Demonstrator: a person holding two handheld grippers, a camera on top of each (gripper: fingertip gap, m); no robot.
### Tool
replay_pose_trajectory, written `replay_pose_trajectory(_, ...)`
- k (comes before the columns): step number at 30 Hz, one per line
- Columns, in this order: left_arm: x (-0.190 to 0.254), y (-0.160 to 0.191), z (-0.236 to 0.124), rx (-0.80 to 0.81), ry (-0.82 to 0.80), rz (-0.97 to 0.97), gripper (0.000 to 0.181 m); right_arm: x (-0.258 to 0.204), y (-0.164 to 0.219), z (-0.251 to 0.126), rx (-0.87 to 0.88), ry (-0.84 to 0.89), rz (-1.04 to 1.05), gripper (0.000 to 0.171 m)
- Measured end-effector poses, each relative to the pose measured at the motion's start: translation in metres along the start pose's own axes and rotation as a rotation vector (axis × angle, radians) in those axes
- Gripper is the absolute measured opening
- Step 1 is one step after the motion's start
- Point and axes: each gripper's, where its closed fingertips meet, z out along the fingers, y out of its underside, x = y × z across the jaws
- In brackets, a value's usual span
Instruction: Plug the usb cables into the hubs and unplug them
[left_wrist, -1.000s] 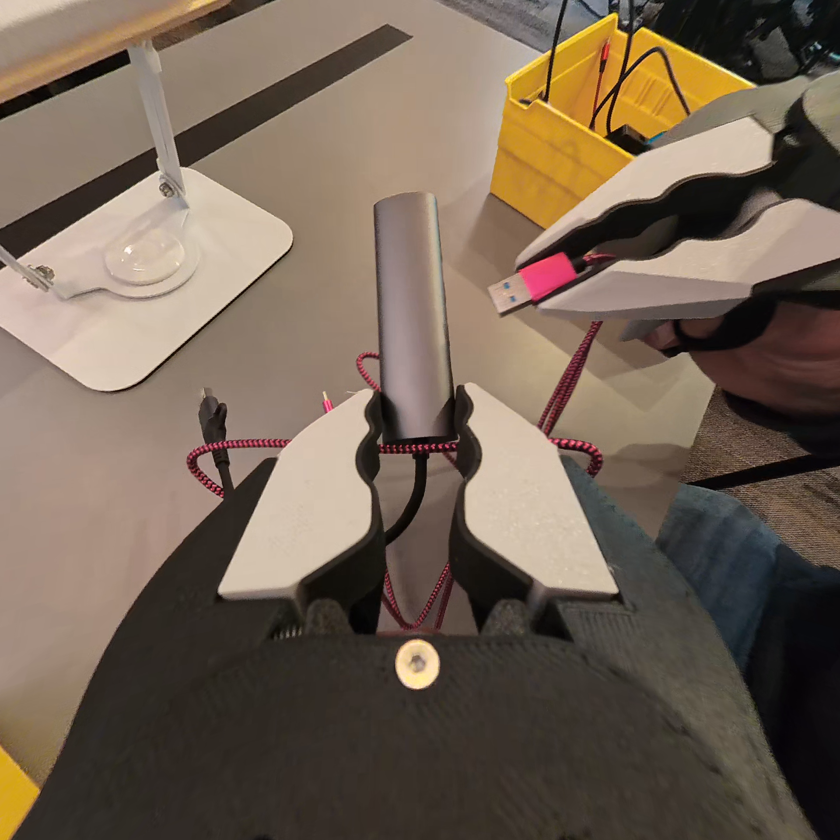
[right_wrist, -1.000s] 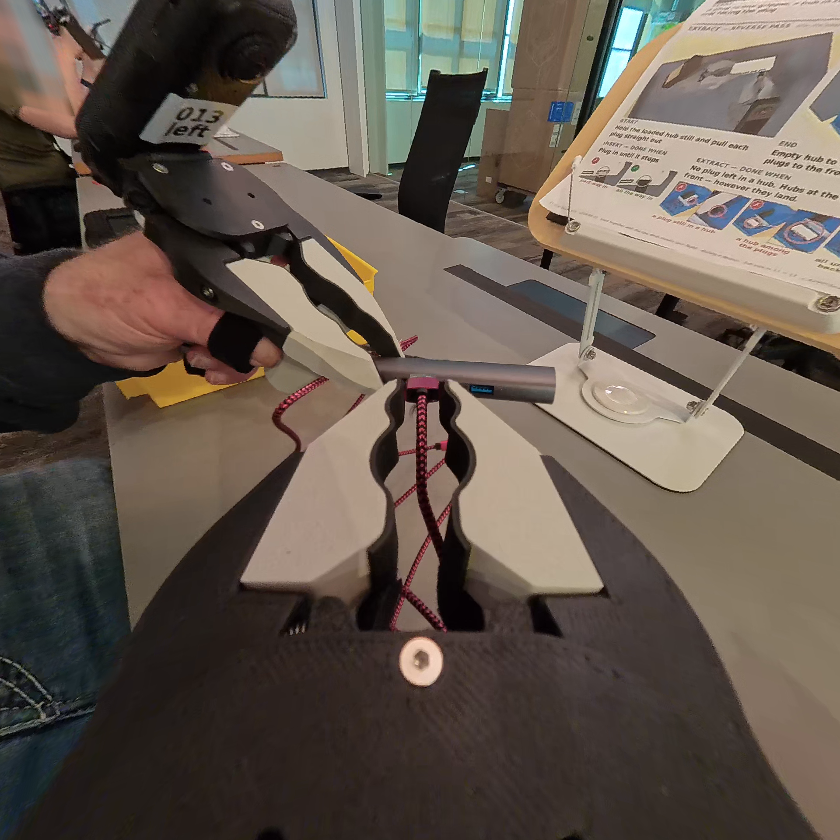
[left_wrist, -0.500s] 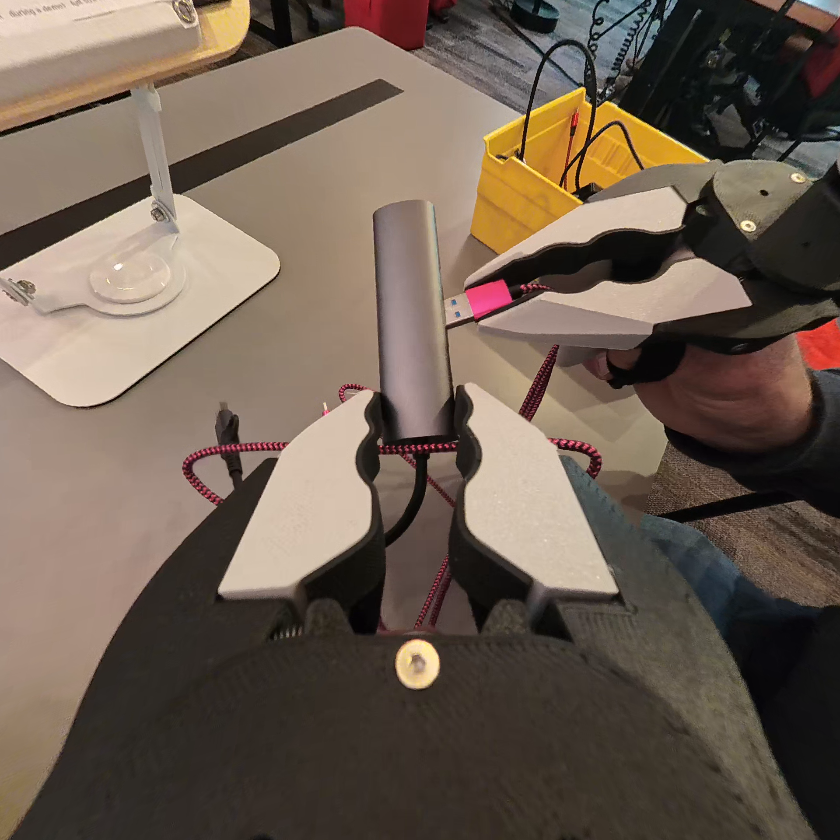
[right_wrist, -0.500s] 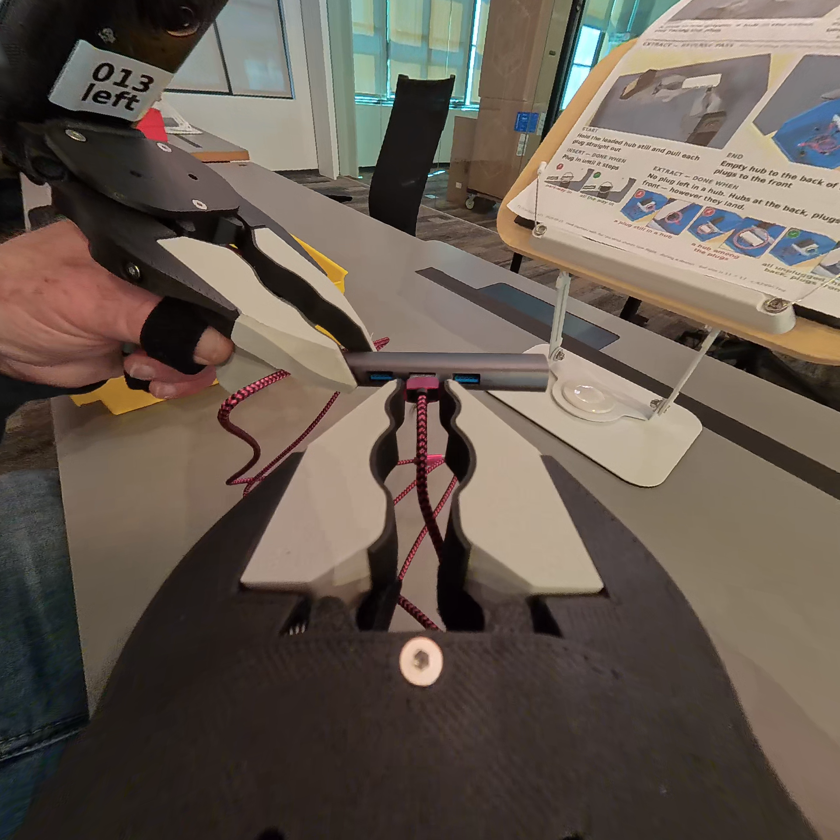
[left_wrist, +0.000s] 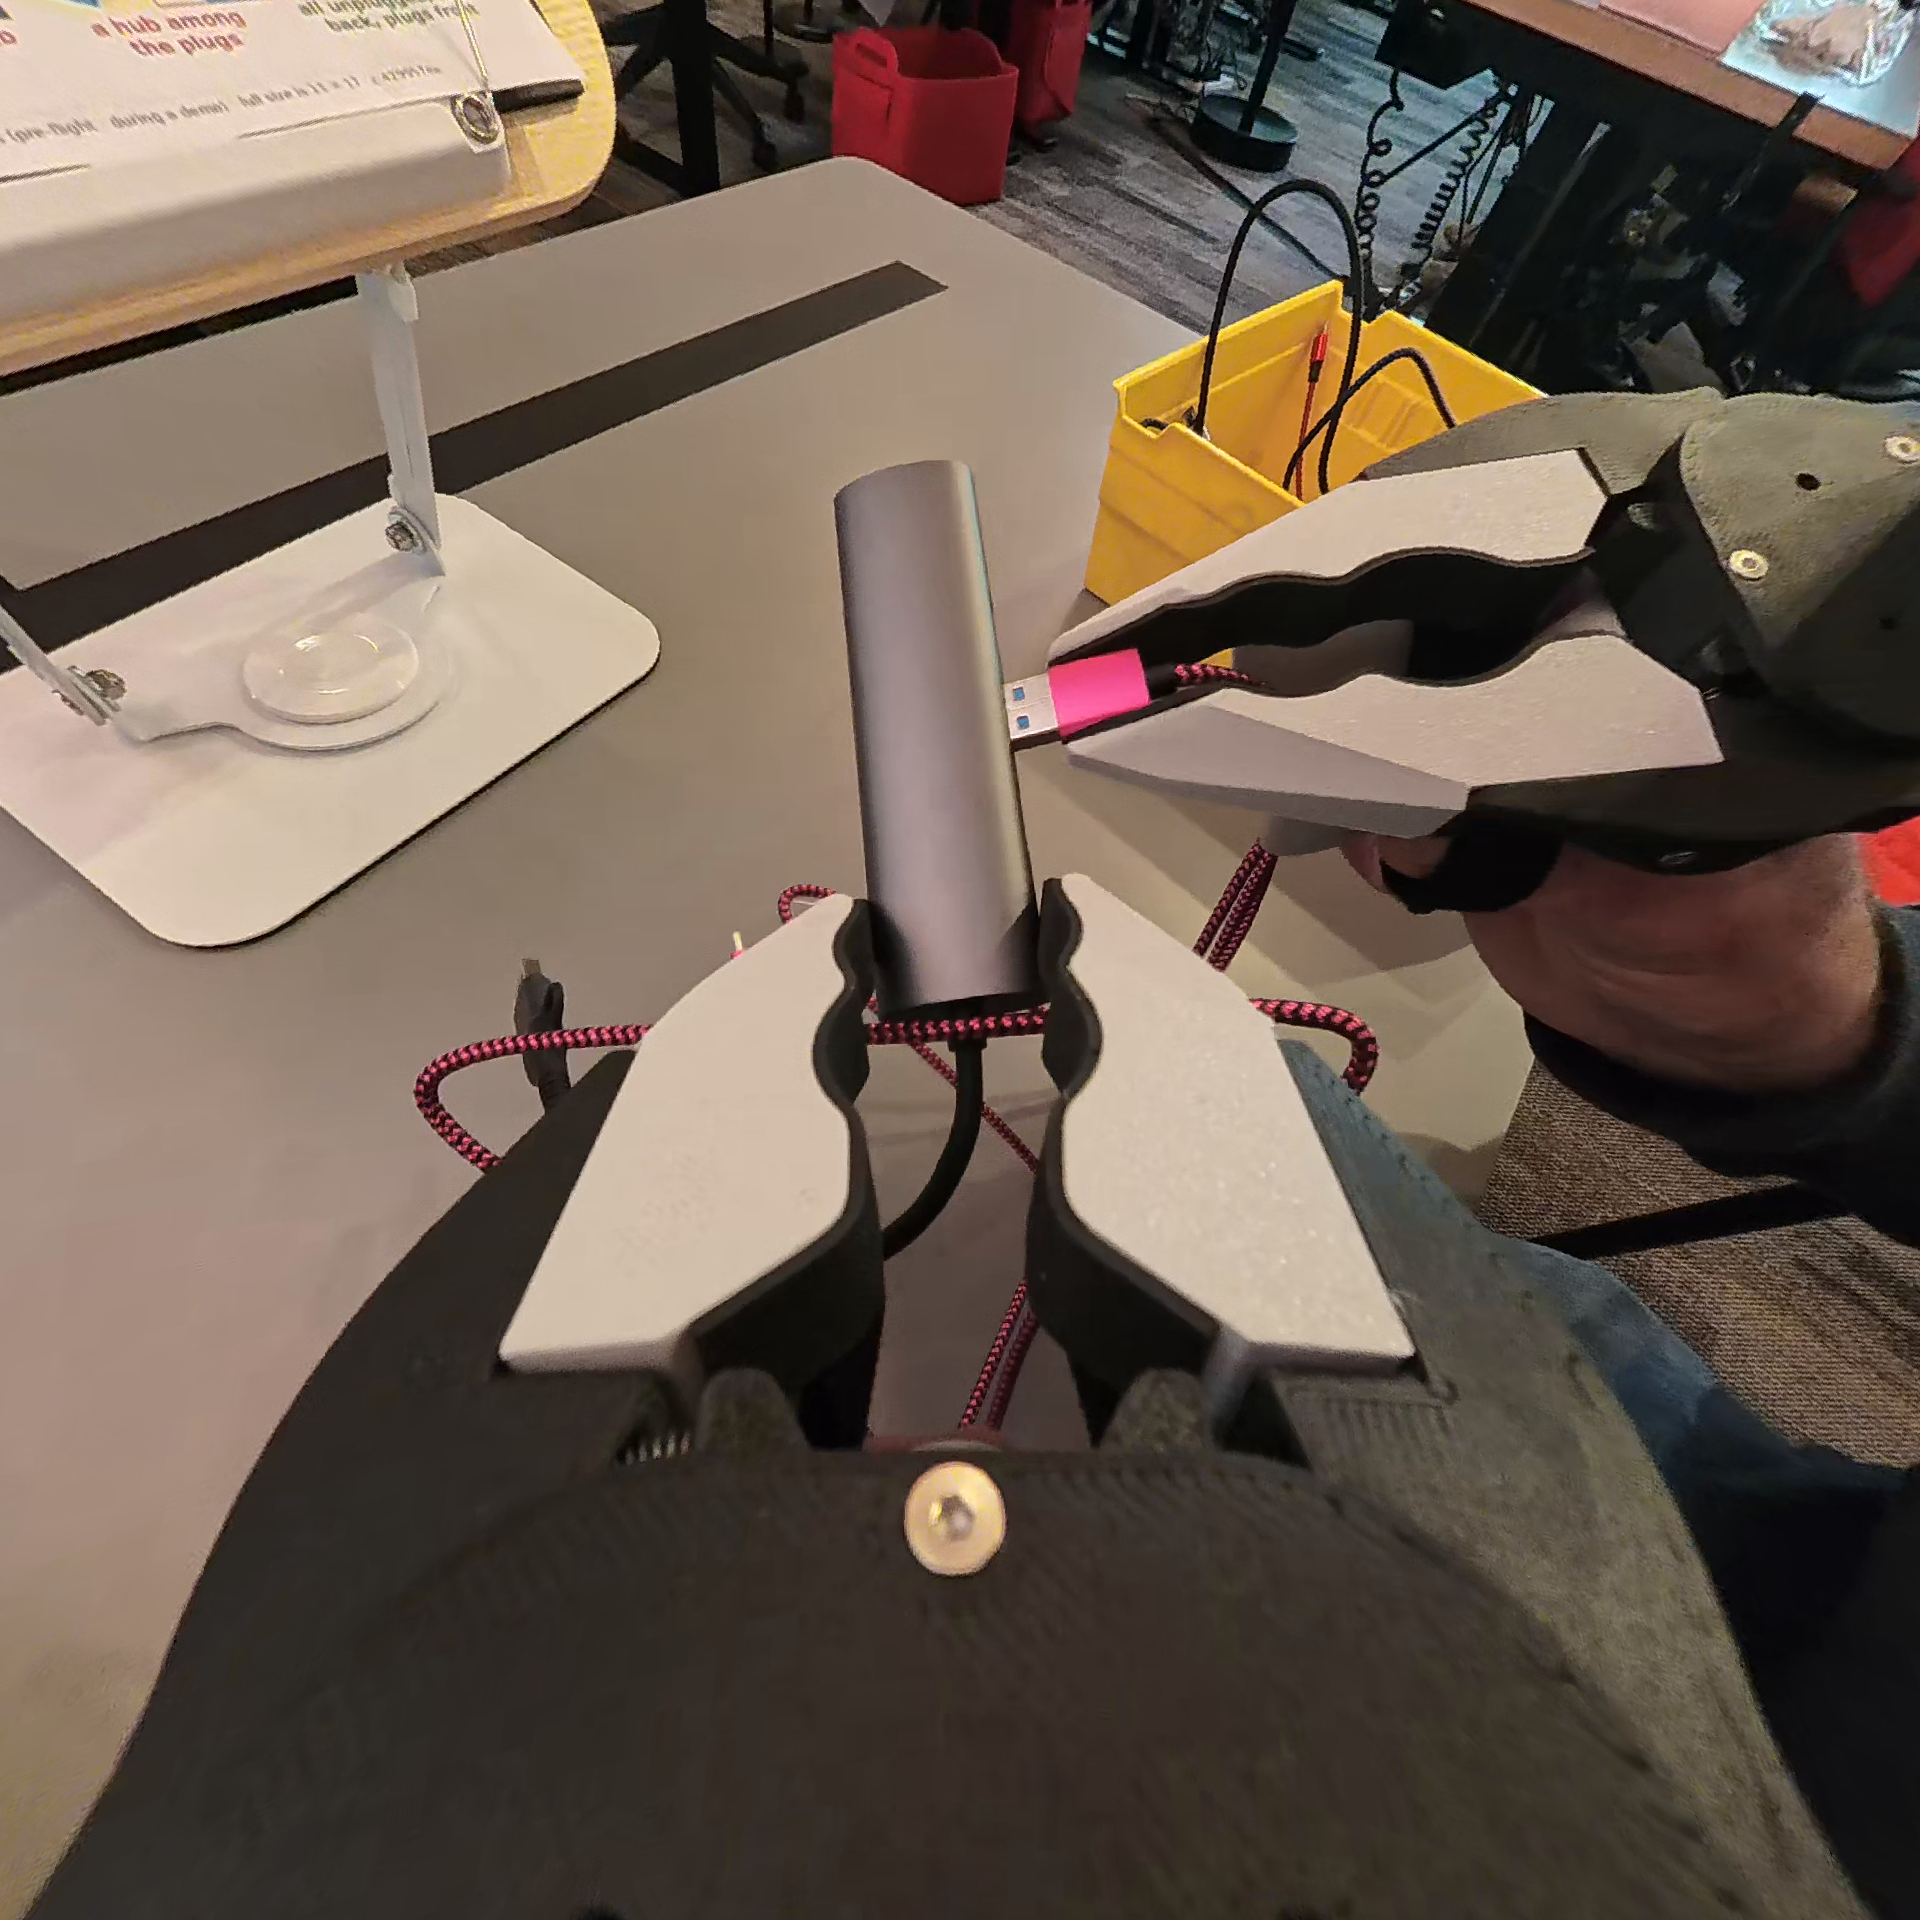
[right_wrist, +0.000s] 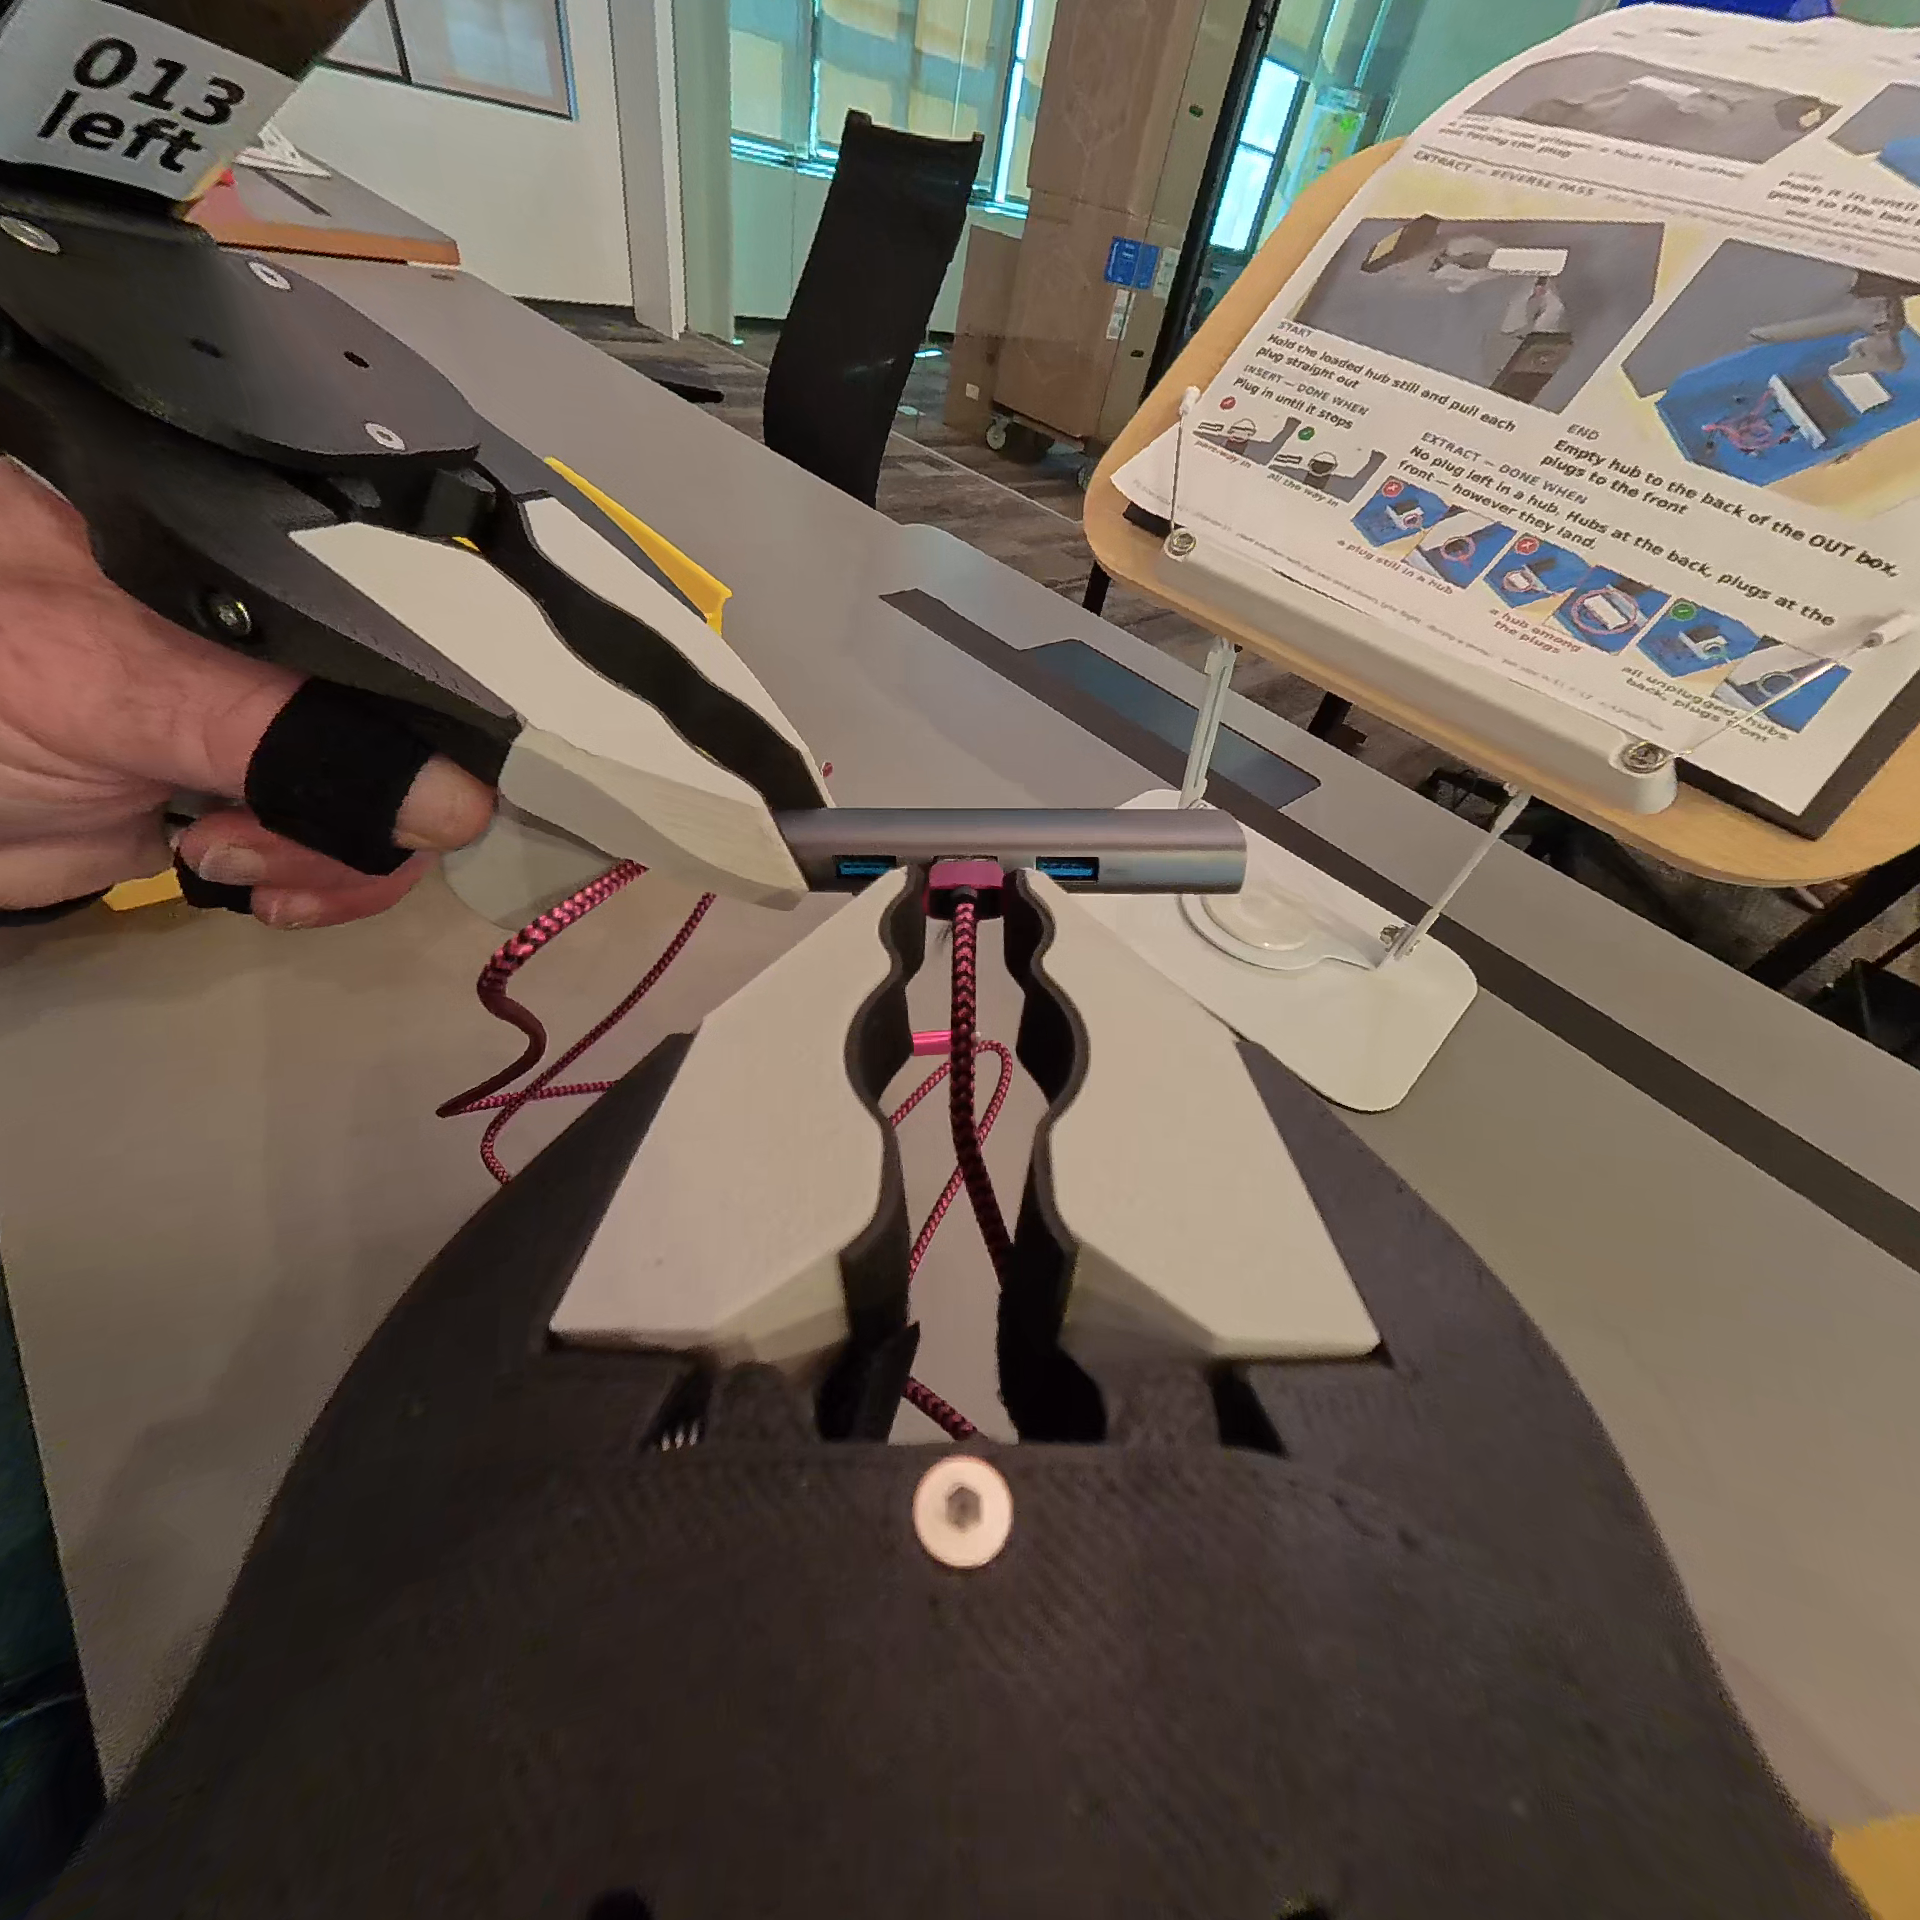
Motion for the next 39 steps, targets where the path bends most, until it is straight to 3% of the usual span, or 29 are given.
replay_pose_trajectory(28,0.0016,-0.0039,-0.0036,0.027,-0.052,0.105,0.029,-0.001,-0.0042,0.0005,0.01,0.027,0.006,0.013)
replay_pose_trajectory(39,0.0063,-0.0071,-0.0053,0.04,-0.035,0.144,0.029,-0.0006,-0.0089,0.0006,0.048,-0.103,0.073,0.013)
